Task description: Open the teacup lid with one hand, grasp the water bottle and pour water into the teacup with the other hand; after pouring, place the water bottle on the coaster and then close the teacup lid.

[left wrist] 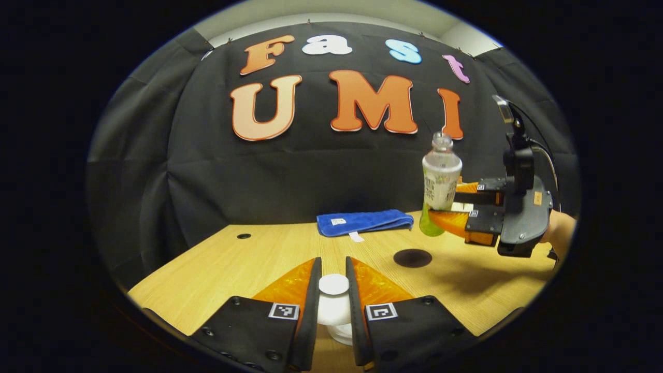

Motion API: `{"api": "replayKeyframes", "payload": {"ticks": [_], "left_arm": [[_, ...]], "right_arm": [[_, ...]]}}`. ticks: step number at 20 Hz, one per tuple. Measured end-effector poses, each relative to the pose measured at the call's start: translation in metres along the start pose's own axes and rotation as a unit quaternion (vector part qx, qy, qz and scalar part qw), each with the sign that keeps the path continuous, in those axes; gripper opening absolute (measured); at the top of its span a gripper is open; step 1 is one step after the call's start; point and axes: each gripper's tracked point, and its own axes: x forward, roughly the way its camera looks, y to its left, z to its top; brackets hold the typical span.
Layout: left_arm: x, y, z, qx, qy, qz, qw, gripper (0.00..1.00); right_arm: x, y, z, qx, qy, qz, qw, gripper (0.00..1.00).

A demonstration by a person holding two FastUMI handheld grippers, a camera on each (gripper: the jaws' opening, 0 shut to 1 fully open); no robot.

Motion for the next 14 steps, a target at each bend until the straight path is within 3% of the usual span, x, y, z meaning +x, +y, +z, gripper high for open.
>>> {"api": "replayKeyframes", "payload": {"ticks": [7, 14], "left_arm": [[0.009, -0.022, -0.02, -0.023, 0.028, -0.021, 0.999, 0.33], [0.012, -0.029, -0.044, -0.011, 0.053, -0.018, 0.998, 0.31]], "right_arm": [[0.001, 0.004, -0.006, 0.071, 0.009, 0.014, 0.997, 0.63], [0.003, 0.007, -0.009, 0.09, 0.014, 0.022, 0.996, 0.63]]}}
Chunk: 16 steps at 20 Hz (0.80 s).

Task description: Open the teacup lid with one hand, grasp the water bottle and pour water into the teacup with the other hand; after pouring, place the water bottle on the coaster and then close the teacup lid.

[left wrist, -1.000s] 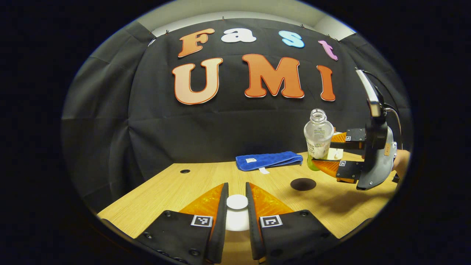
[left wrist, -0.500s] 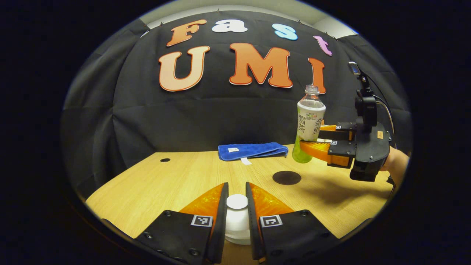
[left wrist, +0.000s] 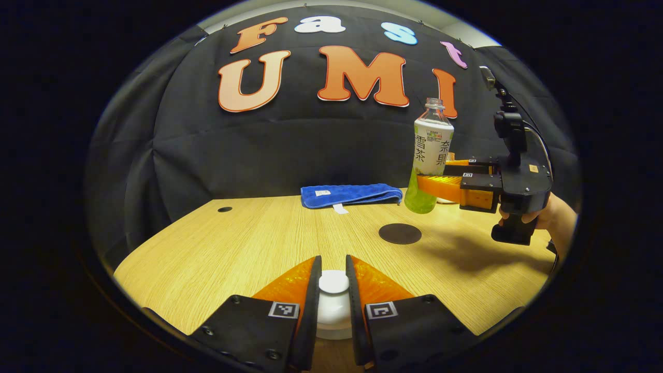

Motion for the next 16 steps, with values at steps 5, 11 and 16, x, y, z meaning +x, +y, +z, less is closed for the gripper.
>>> {"api": "replayKeyframes", "payload": {"ticks": [5, 11, 16], "left_arm": [[-0.005, -0.003, -0.003, 0.014, 0.001, -0.008, 1.0, 0.38], [-0.017, 0.006, 0.029, 0.026, -0.056, 0.012, 0.998, 0.75], [-0.034, 0.027, 0.052, 0.036, -0.093, 0.052, 0.994, 0.86]], "right_arm": [[0.003, 0.002, -0.002, 0.017, 0.001, 0.003, 1.0, 0.63], [0.017, 0.008, 0.009, 0.085, -0.012, 0.009, 0.996, 0.63], [0.033, -0.004, -0.017, 0.116, 0.037, -0.025, 0.992, 0.63]]}}
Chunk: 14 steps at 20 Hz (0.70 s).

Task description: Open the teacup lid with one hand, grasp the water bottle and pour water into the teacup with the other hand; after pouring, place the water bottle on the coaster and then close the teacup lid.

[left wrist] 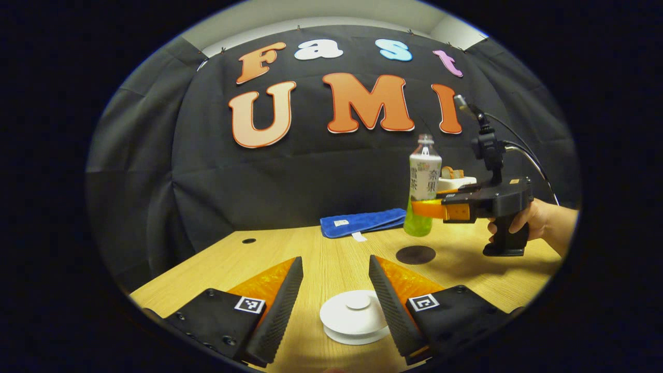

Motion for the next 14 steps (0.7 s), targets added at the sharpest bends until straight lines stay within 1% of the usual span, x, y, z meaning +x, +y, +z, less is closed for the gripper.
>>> {"api": "replayKeyframes", "payload": {"ticks": [1, 2, 5, 6, 7, 8, 11, 14], "left_arm": [[-0.002, 0.002, 0.003, -0.001, -0.004, 0.002, 1.0, 0.79], [-0.002, 0.007, 0.003, -0.001, -0.008, 0.009, 1.0, 0.86], [-0.002, 0.013, 0.002, -0.008, -0.007, 0.017, 1.0, 0.86], [-0.003, 0.012, 0.0, -0.01, -0.003, 0.017, 1.0, 0.86], [-0.004, 0.015, -0.001, -0.012, -0.002, 0.021, 1.0, 0.86], [-0.003, 0.017, -0.001, -0.014, -0.001, 0.021, 1.0, 0.86], [-0.005, 0.019, -0.001, -0.026, 0.002, 0.027, 0.999, 0.86], [-0.008, 0.021, 0.005, -0.034, -0.002, 0.03, 0.999, 0.86]], "right_arm": [[0.001, -0.005, -0.007, 0.003, 0.014, -0.009, 1.0, 0.63], [0.003, -0.007, -0.013, 0.006, 0.025, -0.01, 1.0, 0.63], [0.007, -0.01, -0.032, 0.004, 0.057, -0.012, 0.998, 0.63], [0.007, -0.01, -0.039, 0.003, 0.068, -0.012, 0.998, 0.59], [0.008, -0.01, -0.045, 0.002, 0.078, -0.013, 0.997, 0.63], [0.009, -0.01, -0.05, 0.003, 0.086, -0.012, 0.996, 0.63], [0.008, -0.007, -0.058, 0.012, 0.102, -0.006, 0.995, 0.63], [0.011, -0.007, -0.058, 0.021, 0.101, -0.005, 0.995, 0.63]]}}
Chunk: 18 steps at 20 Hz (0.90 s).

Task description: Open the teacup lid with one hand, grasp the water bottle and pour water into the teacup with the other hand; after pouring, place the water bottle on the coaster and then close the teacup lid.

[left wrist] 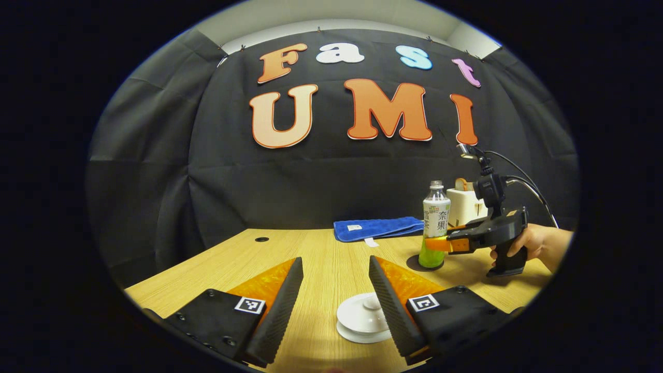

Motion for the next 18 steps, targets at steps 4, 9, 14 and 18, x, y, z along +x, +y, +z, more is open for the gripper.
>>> {"api": "replayKeyframes", "payload": {"ticks": [4, 9, 14, 18], "left_arm": [[-0.002, -0.003, 0.004, -0.009, 0.0, 0.006, 1.0, 0.81], [-0.002, -0.012, 0.015, -0.019, -0.008, -0.001, 1.0, 0.89], [0.006, -0.021, 0.033, -0.025, -0.021, -0.002, 0.999, 0.9], [0.013, -0.036, 0.044, -0.033, -0.024, -0.012, 0.999, 0.9]], "right_arm": [[0.001, 0.0, -0.01, 0.003, 0.014, 0.004, 1.0, 0.71], [-0.026, -0.007, 0.001, -0.018, -0.008, -0.011, 1.0, 0.98], [-0.074, -0.028, 0.011, -0.032, -0.043, -0.048, 0.997, 0.98], [-0.121, -0.028, 0.035, -0.018, -0.095, -0.057, 0.994, 0.98]]}}
